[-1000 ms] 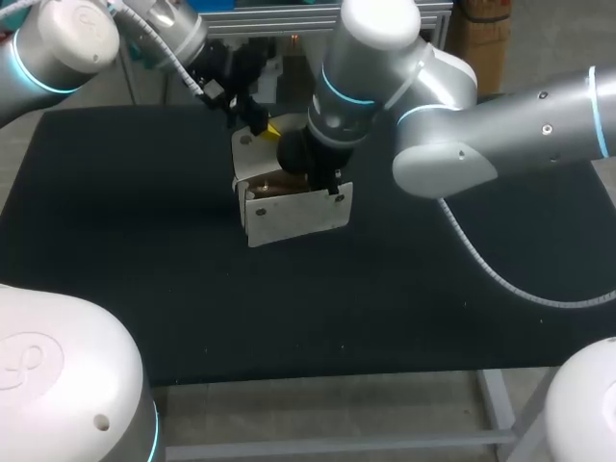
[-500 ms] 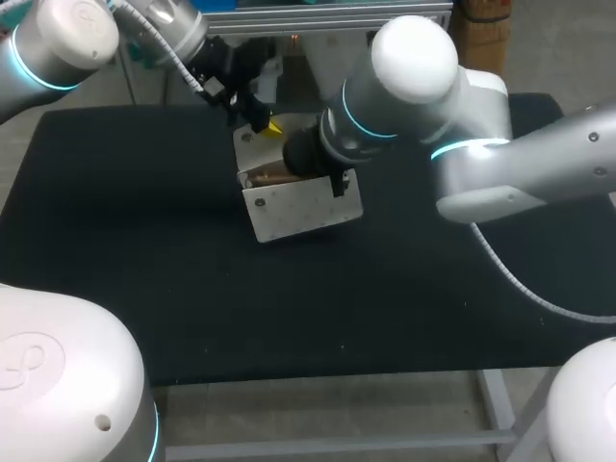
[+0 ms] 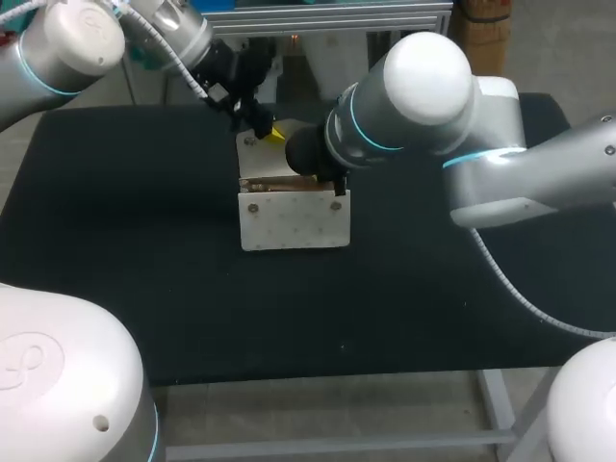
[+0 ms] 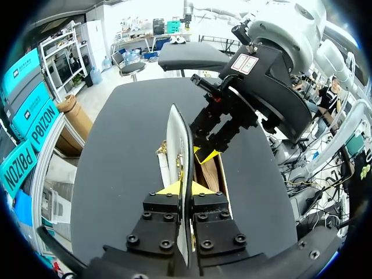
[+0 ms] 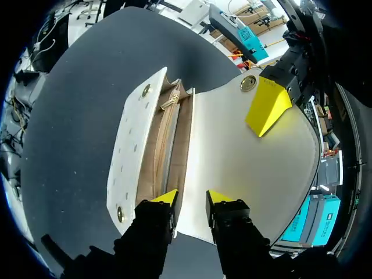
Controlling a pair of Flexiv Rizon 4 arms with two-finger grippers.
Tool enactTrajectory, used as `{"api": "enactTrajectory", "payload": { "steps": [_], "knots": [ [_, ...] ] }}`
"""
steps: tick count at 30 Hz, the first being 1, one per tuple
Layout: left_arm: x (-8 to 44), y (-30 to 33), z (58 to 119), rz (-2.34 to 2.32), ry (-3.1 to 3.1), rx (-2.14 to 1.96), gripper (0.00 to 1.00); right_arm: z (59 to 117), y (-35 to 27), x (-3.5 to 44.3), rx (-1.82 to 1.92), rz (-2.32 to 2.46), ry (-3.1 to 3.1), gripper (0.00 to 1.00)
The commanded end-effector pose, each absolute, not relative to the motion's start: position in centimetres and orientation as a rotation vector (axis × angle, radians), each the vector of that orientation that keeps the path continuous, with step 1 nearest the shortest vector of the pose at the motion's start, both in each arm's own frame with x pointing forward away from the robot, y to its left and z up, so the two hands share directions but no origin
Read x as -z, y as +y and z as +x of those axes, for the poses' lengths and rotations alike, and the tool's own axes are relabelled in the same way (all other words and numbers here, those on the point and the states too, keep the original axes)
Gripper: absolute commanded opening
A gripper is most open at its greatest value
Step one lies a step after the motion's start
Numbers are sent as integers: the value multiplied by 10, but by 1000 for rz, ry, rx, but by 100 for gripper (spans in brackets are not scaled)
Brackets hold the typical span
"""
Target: Pick up the bag, open it, inspect its contents, close it, and place it on the opposite side
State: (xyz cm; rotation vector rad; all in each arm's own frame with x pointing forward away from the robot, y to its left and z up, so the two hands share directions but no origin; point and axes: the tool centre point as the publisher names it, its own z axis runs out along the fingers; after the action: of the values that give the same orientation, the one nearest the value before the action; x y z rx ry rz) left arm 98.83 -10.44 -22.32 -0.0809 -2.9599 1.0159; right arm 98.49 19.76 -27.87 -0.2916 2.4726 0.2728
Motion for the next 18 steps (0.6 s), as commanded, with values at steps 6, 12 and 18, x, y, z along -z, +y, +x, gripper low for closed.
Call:
{"api": "enactTrajectory", "payload": {
  "steps": [6,12,18],
  "knots": [
    [217,-102,985,-67,-2962,-1029,0,968,193,264,-271,-284,2418,0],
    [212,-101,981,-59,-2934,-1038,0,948,188,249,-267,-287,2364,0],
    [210,-100,980,-54,-2887,-1022,0,927,179,236,-271,-291,2319,0]
  ]
}}
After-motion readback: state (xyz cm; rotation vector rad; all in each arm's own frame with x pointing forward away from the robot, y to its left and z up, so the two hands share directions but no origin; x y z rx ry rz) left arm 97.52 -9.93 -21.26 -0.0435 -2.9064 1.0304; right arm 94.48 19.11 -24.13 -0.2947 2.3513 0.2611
